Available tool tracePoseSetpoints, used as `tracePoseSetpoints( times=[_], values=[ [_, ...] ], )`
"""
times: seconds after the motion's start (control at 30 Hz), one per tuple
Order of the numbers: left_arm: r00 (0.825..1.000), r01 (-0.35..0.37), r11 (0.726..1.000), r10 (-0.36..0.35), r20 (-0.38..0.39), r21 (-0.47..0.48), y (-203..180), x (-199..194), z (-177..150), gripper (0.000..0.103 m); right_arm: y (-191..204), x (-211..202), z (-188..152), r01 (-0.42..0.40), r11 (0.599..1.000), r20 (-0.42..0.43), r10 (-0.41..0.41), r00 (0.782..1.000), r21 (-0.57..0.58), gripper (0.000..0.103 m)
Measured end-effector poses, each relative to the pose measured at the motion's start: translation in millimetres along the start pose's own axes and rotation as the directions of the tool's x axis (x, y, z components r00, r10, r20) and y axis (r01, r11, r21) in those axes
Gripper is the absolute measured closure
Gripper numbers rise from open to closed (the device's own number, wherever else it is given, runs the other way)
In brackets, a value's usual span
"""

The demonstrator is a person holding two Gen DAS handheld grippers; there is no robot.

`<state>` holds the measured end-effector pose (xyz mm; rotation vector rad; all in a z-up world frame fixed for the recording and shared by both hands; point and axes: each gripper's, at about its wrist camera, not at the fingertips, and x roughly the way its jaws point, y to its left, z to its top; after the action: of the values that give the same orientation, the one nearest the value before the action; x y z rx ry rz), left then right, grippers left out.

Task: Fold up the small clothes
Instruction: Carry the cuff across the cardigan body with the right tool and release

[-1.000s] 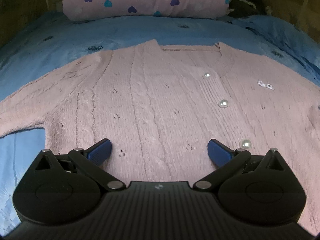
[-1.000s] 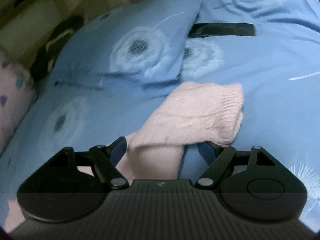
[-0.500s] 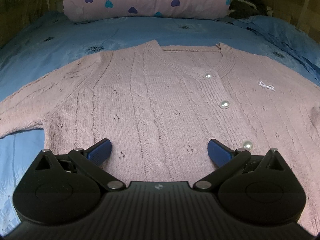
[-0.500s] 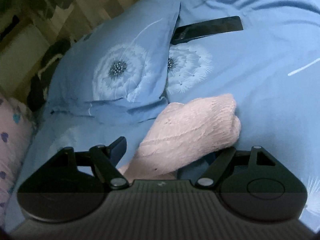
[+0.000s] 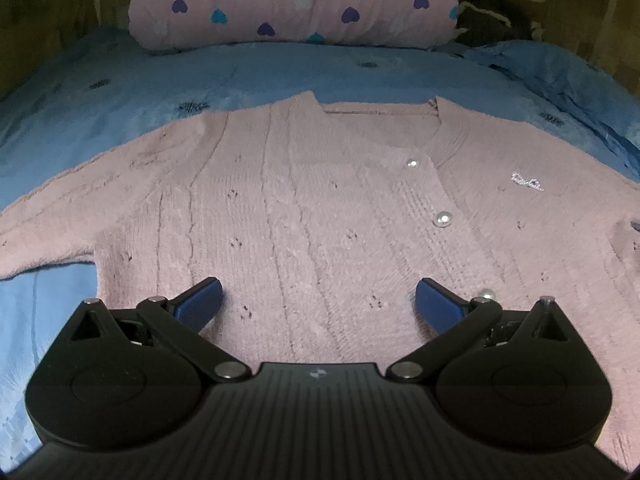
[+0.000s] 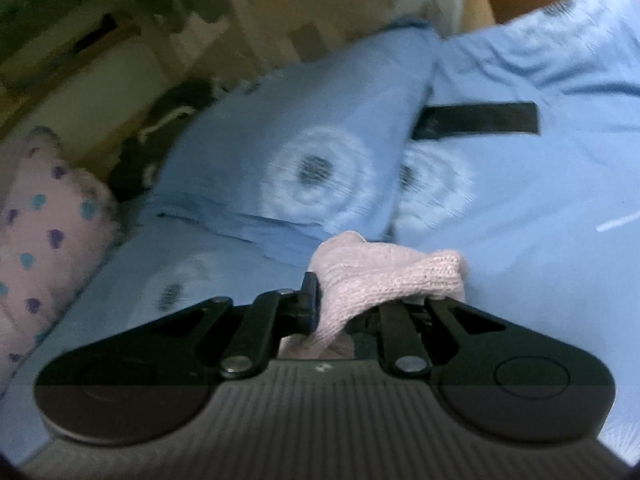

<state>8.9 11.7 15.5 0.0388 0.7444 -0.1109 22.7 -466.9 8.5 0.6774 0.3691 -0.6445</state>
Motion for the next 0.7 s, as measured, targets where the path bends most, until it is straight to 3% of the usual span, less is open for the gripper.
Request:
tracePoseSetpoints(
  times=[0.2, 0.37, 0.7],
  values=[
    [1.0, -0.01, 0.999, 0.01, -0.011, 0.03, -4, -2, 1, 0.0, 28, -25, 13, -0.117, 0.992, 0.007, 0.117, 0.993, -0.05, 0.089],
    [0.999, -0.023, 1.0, 0.023, -0.046, -0.001, 4, 2, 3, 0.0, 53, -43, 16, -0.192, 0.975, -0.009, 0.192, 0.981, -0.108, 0.089],
    [0.992, -0.079, 0.996, 0.075, -0.097, -0.038, 24, 5, 9, 0.0, 101, -88, 13, -0.361, 0.914, -0.047, 0.359, 0.932, -0.185, 0.089]
  ],
)
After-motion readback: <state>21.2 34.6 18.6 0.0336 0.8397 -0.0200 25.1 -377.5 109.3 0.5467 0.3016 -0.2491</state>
